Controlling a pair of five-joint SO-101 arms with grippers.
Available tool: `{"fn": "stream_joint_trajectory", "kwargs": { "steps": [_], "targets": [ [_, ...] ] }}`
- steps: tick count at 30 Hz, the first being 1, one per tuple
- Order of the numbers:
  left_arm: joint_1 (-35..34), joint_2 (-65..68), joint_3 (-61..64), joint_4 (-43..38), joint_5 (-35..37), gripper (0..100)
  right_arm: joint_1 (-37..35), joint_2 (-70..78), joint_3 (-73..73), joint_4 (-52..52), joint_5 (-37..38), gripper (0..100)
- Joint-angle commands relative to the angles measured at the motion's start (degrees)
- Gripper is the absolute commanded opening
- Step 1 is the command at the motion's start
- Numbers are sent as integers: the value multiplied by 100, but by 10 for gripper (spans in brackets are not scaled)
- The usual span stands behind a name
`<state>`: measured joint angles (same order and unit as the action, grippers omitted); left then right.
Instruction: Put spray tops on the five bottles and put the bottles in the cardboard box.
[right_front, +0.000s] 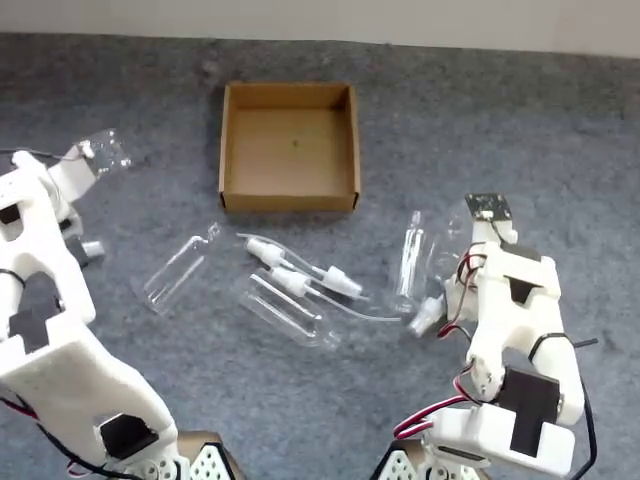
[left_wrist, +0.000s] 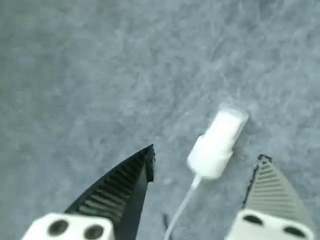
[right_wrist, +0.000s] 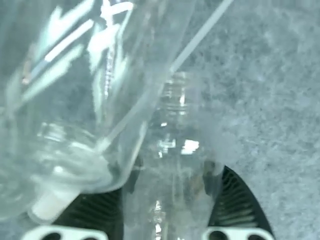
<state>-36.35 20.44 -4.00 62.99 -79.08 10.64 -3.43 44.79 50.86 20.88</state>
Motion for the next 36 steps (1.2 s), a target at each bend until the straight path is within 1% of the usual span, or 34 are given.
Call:
{"fn": "stream_joint_trajectory", "kwargs": {
  "steps": [1,7,9,11,12,13,15,17,20,22,24,26,27,29,31,34,36],
  "targets": [
    [-57,330,-127,-97,-897,158,-286,66,40,40,53,103],
    [66,576,-110,-97,-888,147,-277,66,40,40,62,103],
    [66,646,-110,-97,-870,98,-277,66,40,40,79,103],
    [40,681,-110,-70,-853,18,-268,66,48,40,79,103],
    [22,681,-84,-62,-844,0,-268,66,48,40,79,103],
    [-4,646,-66,-53,-844,13,-268,66,48,40,79,103],
    [-57,629,-84,26,-835,2,-268,66,48,40,79,103],
    [-75,585,-242,316,-668,5,-268,66,48,48,79,103],
    [-13,338,-637,1064,396,5,-268,66,22,48,88,103],
    [171,154,-901,1618,1116,5,-268,66,4,48,88,103],
    [338,48,-1068,2004,1996,5,-268,66,4,48,88,103],
    [497,40,-1138,2251,2884,5,-268,66,13,48,88,103],
    [549,48,-1130,2338,3209,5,-268,66,13,48,88,103],
    [637,92,-1130,2382,3508,5,-268,66,22,48,88,103],
    [637,110,-1200,2356,3446,7,-268,66,13,48,88,103],
    [444,92,-1516,2356,2857,14,-268,66,4,48,88,103],
    [277,145,-1771,2356,2444,59,-268,66,4,48,88,103]
  ]
}}
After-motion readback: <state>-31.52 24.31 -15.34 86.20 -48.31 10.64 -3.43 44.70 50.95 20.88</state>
